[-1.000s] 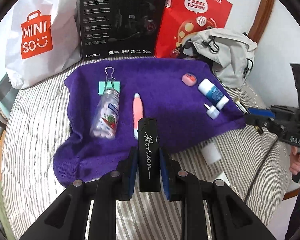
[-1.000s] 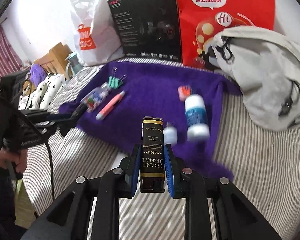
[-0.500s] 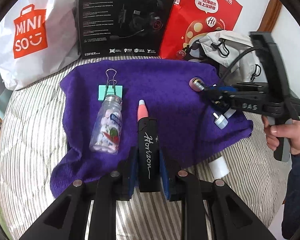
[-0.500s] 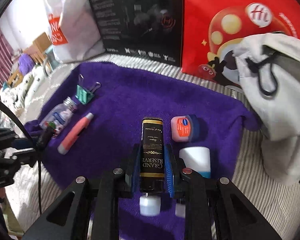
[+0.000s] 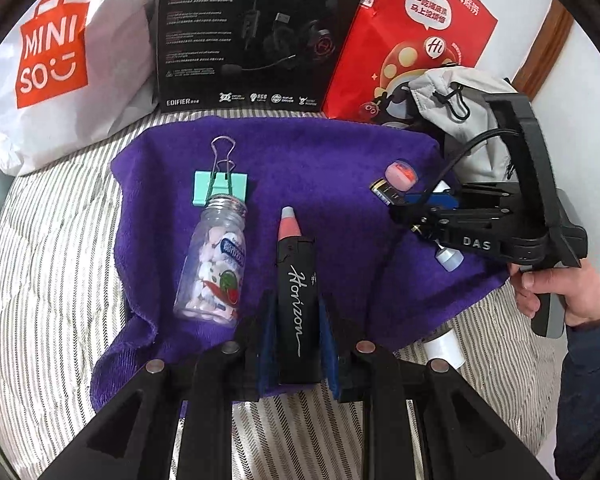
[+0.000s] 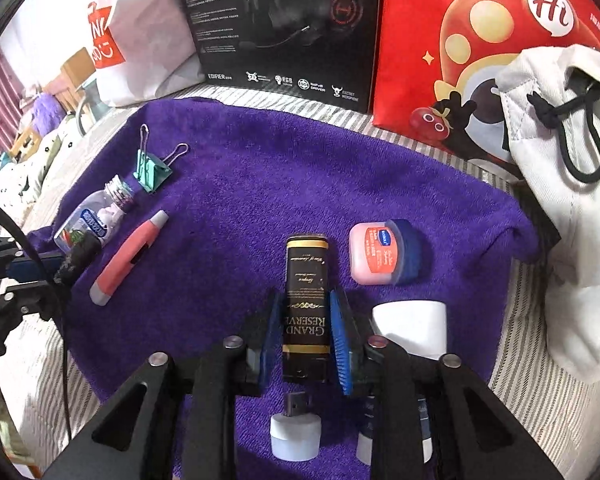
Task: Organize rigid objects
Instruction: 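Place the Horizon case by the pink tube with the left while the right sets the bottle down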
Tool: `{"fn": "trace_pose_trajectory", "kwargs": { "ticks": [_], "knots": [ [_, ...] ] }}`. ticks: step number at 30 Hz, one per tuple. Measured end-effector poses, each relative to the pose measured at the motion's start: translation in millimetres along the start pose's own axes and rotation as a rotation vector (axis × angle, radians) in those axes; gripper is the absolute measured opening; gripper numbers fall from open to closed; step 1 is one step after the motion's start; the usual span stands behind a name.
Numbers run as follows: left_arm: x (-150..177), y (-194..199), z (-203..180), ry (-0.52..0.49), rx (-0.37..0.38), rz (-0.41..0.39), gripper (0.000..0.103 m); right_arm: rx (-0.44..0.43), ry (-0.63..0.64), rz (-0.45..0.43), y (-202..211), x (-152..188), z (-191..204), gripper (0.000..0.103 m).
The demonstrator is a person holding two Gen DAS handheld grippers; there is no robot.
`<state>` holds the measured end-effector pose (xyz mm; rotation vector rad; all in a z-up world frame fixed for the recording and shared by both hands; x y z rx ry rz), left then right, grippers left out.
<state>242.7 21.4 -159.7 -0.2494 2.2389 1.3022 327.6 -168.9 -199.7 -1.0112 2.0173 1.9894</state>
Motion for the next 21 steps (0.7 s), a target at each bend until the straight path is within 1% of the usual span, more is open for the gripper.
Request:
{"fn": "trace_pose_trajectory", "kwargs": {
  "ticks": [3,7,9,11,14,17,19,21],
  "knots": [
    [-0.2,-0.1,3.5,0.008,-0.009,0.001,0.021,0.0,-0.003,-0.001,8.3,5.1,-0.7,0.036],
    [-1.9,-1.0,4.5,0.009,-0.013,-0.001,0.021,-0.021,-0.036,-0.035,31.7,14.3,-6.3,0.038],
    [-3.9,-3.1,3.6,0.005,-0.014,0.002,0.021,-0.02,-0.054,-0.05,43.4,19.4,-9.7,0.041],
    [-6.9,-5.8,2.0,0.001,-0.012,0.004,0.021,-0.017,-0.074,-0.071,58.9,27.4,-14.1,0.041],
    [-11.7,-11.7,-3.0,-0.014,-0.007,0.013,0.021,-0.029,-0.116,-0.098,83.4,45.4,-21.3,0.043],
    [-15.6,-21.6,-7.6,-0.027,-0.002,0.026,0.021,-0.046,-0.152,-0.112,103.8,71.9,-27.3,0.049],
    [-18.3,-32.4,-10.2,-0.032,0.002,0.039,0.021,-0.04,-0.165,-0.1,111.8,89.6,-30.1,0.049],
    [-19.4,-41.7,-11.6,-0.039,-0.011,0.053,0.021,-0.03,-0.176,-0.077,116.6,108.2,-33.5,0.049]
  ]
}}
Point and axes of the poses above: each gripper's, at about its wrist camera, not at the fingertips, and y roughly against the way its jaws point, z to its left, x to its underside, the point moved 3 cm from there along -y, roughly the way its jaws point, and after that the axes turned 15 degrees about x, right-handed, at the moved point
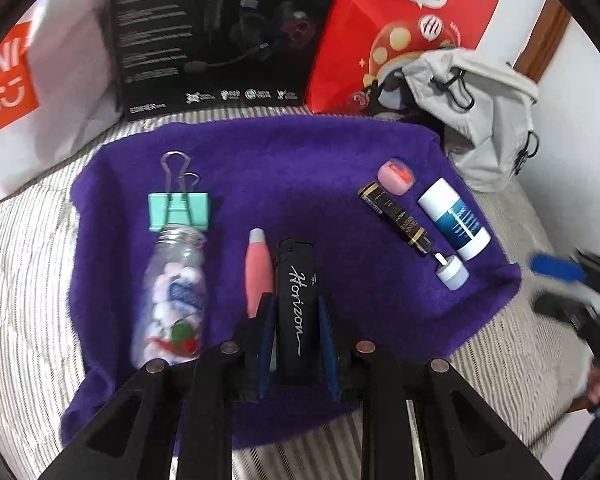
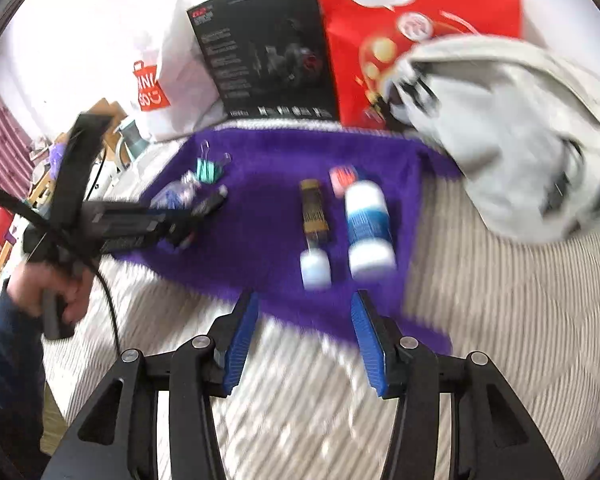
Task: Organize rigid objects
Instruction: 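Place the Horizon case by the pink tube with the left while the right sets the bottle down, then grasp the white plug adapter with the left gripper while the right reaches for the white tape roll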
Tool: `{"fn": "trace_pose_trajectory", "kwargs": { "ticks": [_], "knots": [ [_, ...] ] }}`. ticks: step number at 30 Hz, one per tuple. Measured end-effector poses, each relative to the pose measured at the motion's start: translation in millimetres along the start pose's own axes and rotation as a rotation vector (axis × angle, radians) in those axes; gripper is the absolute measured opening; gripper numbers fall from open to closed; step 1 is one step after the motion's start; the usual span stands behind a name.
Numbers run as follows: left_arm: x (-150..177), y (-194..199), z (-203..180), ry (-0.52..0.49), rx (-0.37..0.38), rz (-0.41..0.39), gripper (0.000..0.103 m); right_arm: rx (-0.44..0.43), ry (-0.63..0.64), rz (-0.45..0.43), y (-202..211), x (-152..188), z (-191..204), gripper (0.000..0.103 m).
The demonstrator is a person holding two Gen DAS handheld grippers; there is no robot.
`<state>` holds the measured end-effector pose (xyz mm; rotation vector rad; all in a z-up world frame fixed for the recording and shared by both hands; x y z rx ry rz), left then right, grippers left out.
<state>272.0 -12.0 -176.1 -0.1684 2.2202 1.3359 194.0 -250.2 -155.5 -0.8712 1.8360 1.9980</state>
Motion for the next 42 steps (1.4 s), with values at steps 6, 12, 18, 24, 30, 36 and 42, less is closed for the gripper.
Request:
{"fn": "trace_pose_trajectory", "kwargs": {
  "ticks": [6,12,18,24,30,36,42],
  "knots": [
    [-0.6,-17.4,-4.4,-0.031,-0.05,0.028,0.021,0.008,-0.047,0.071,3.9,42.9,-14.7,0.049],
    [4.4,-21.4,-9.0,-0.061,-0.088,0.049,0.023,0.011,-0.059,0.091,6.1,61.1,-18.1,0.049],
    [15.4,-20.6,-19.8,-0.079,-0.065,0.066,0.059,0.0,-0.055,0.074,15.2,62.9,-14.6,0.049],
    [21.2,4.3,-20.7,-0.026,-0.062,0.016,0.058,0.007,-0.037,0.075,23.7,69.2,-14.0,0.049],
    [48.3,30.3,-44.8,-0.023,-0.045,-0.001,0.059,0.037,-0.045,0.074,41.8,80.7,-26.4,0.049],
    [80.1,19.0,-77.4,0.015,0.028,0.037,0.058,0.063,-0.064,0.08,57.7,103.1,-38.0,0.049],
    [94.3,-3.0,-103.3,0.04,0.043,0.069,0.058,0.062,-0.033,0.105,70.5,131.0,-30.6,0.049]
  ]
}}
Point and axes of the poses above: each gripper's, at about its wrist camera, not at the fingertips, and y roughly against the way its jaws point, z to its left, x to its underside, the point moved 3 cm from there along -y, roughly the way its jaws point, and after that the axes turned 15 degrees about x, right-handed, at the moved point
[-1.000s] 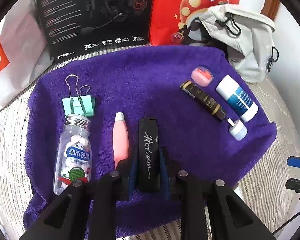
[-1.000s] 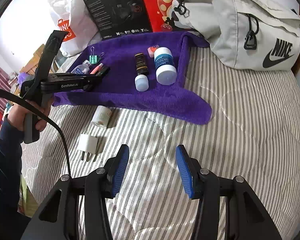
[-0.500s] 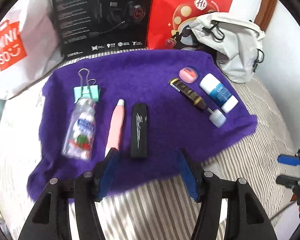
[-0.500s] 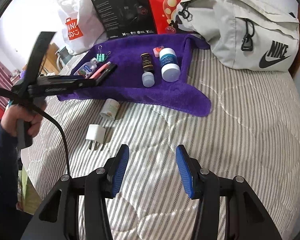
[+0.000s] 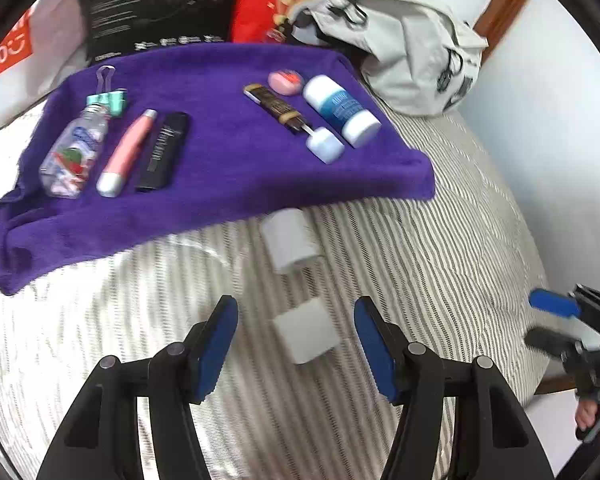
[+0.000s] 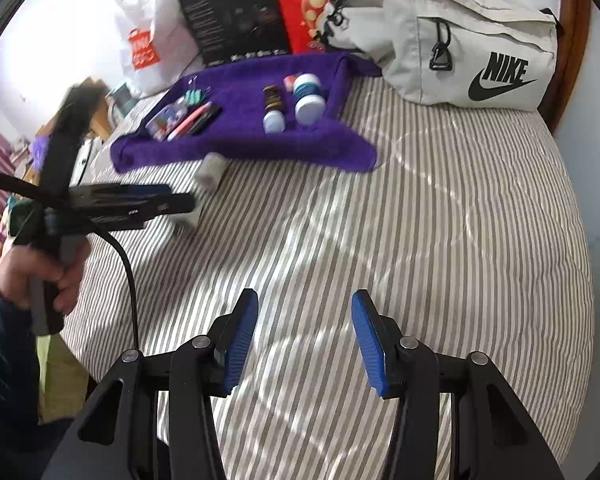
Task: Organize rigid objects
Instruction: 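Grasp the white plug adapter with the left gripper while the right reaches for the white tape roll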
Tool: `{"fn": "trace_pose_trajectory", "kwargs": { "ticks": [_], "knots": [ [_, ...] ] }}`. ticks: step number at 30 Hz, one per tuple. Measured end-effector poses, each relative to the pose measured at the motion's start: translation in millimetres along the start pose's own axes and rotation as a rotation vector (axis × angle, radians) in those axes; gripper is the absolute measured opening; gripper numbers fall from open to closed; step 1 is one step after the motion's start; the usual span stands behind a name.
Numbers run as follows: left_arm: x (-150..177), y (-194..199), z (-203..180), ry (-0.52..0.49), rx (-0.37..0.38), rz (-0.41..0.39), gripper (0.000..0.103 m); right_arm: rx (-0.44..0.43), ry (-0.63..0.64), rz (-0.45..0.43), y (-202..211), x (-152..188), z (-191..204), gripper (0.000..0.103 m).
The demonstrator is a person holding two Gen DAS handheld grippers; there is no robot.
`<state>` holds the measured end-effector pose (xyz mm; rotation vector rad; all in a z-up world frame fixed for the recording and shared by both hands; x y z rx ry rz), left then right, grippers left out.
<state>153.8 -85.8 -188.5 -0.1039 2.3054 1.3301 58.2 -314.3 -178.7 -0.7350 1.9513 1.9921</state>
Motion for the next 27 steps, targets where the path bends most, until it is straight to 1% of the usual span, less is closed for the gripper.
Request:
{"fn": "trace_pose_trajectory", "kwargs": {
  "ticks": [2,3,4,5,7,9,15,18,20,25,27],
  "knots": [
    [4.0,-9.5,-4.3,-0.015,-0.047,0.027,0.056,-0.004,0.005,0.005,2.8,7.2,1.5,0.049],
    [6.4,-11.4,-5.0,-0.02,-0.063,0.03,0.048,-0.004,0.005,0.005,3.7,9.2,1.9,0.049],
    [9.4,-10.6,-2.6,-0.016,-0.074,0.018,0.037,-0.005,0.002,0.001,5.6,12.3,2.0,0.049],
    [10.4,-9.2,0.3,-0.004,-0.072,0.015,0.035,-0.009,-0.004,-0.002,6.6,14.9,1.7,0.049],
    [13.5,-2.8,6.2,0.011,-0.052,0.007,0.034,-0.015,-0.014,-0.002,6.4,17.6,1.7,0.049],
    [16.5,2.1,9.9,0.01,-0.068,0.013,0.032,-0.02,-0.021,0.0,4.5,18.9,2.3,0.049],
    [15.9,5.0,16.5,0.03,-0.067,0.015,0.032,-0.032,-0.008,0.001,4.6,15.7,10.7,0.049],
    [12.9,0.4,12.8,0.003,-0.083,0.01,0.032,-0.033,-0.001,0.006,3.5,14.3,15.2,0.049],
    [9.7,-1.1,11.3,-0.006,-0.097,0.011,0.03,-0.034,0.001,0.012,1.8,14.1,18.5,0.049],
    [15.4,2.3,5.8,-0.038,-0.122,0.011,0.027,-0.044,0.02,0.027,-1.8,14.9,31.4,0.049],
    [14.2,-3.1,4.3,-0.043,-0.122,0.018,0.028,-0.047,0.034,0.024,-2.1,11.5,36.7,0.049]
  ]
}}
Point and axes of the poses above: each gripper's, at about its wrist camera, not at the fingertips, and y roughly against the way its jaws point, z to its left, x to its underside, the point moved 3 cm from there along -y, roughly the way its jaws point, and after that the axes turned 15 degrees about x, right-handed, at the moved point
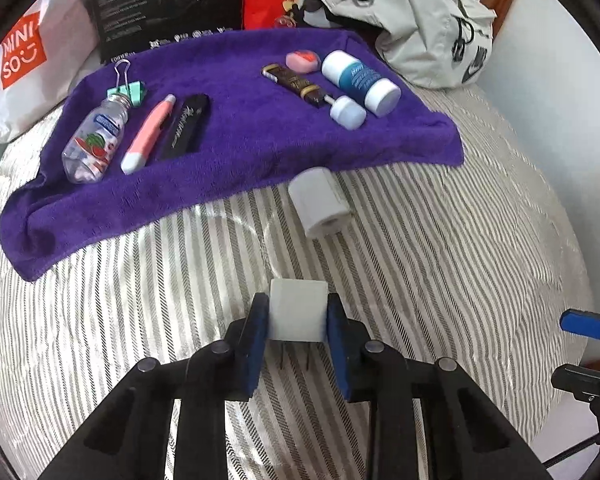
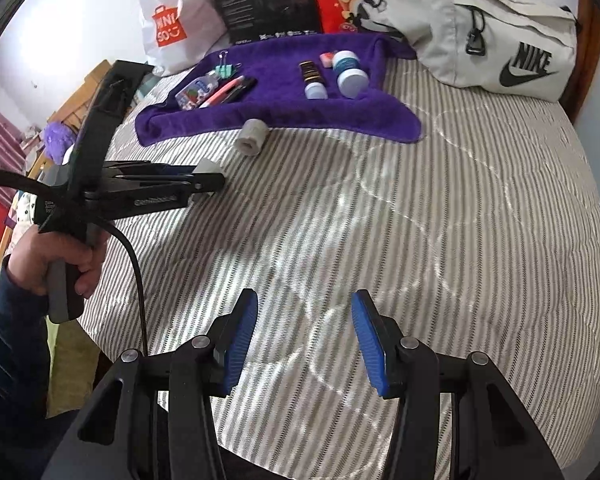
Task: Organize rigid objects
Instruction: 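Grasp the white plug adapter with the left gripper while the right reaches for the white tape roll, then lift the plug adapter with the left gripper while the right grasps and lifts the tape roll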
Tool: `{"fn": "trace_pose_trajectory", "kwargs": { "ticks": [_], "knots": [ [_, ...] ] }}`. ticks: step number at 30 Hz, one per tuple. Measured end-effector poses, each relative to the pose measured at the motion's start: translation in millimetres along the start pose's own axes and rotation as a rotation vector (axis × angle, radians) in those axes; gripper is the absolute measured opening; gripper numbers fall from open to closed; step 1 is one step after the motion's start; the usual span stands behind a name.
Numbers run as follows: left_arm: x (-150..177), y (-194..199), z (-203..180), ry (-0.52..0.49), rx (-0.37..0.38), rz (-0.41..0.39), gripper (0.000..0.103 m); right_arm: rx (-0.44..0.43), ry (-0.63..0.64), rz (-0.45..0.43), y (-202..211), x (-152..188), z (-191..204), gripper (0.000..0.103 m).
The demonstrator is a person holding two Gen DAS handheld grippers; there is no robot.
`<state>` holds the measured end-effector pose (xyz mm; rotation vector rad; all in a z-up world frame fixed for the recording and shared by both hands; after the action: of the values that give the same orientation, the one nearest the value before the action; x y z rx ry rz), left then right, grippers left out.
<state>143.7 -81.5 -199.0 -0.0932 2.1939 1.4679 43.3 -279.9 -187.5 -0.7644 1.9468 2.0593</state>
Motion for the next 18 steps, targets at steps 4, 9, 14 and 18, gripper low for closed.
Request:
{"fn": "trace_pose_trajectory", "kwargs": {
  "ticks": [4,9,14,18],
  "knots": [
    [-2.8,-1.1,0.0,-0.017,0.005,-0.013,0.027,0.018,0.029,-0.004,-0.6,-11.7,10.0,0.049],
    [5.6,10.2,12.3,-0.014,0.044,-0.021,0.027,0.015,0.038,-0.022,-5.2,-30.7,21.8,0.049],
    [15.0,29.4,45.9,0.013,-0.031,-0.031,0.027,0.042,0.051,-0.018,-31.7,-57.3,41.1,0.049],
    [27.8,48.9,78.6,0.063,-0.062,-0.047,0.027,0.055,0.057,-0.023,-55.1,-85.9,61.7,0.049]
  ]
}}
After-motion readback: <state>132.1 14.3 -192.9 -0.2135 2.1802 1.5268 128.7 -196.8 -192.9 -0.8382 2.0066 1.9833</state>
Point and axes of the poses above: each gripper's, at about its wrist camera, not at the fingertips, and y roughly against the way its jaws point, z to its left, x to its underside, the point moved 3 cm from there along -y, roughly the way its jaws point, and after that the axes turned 15 degrees about x, right-handed, at the moved point
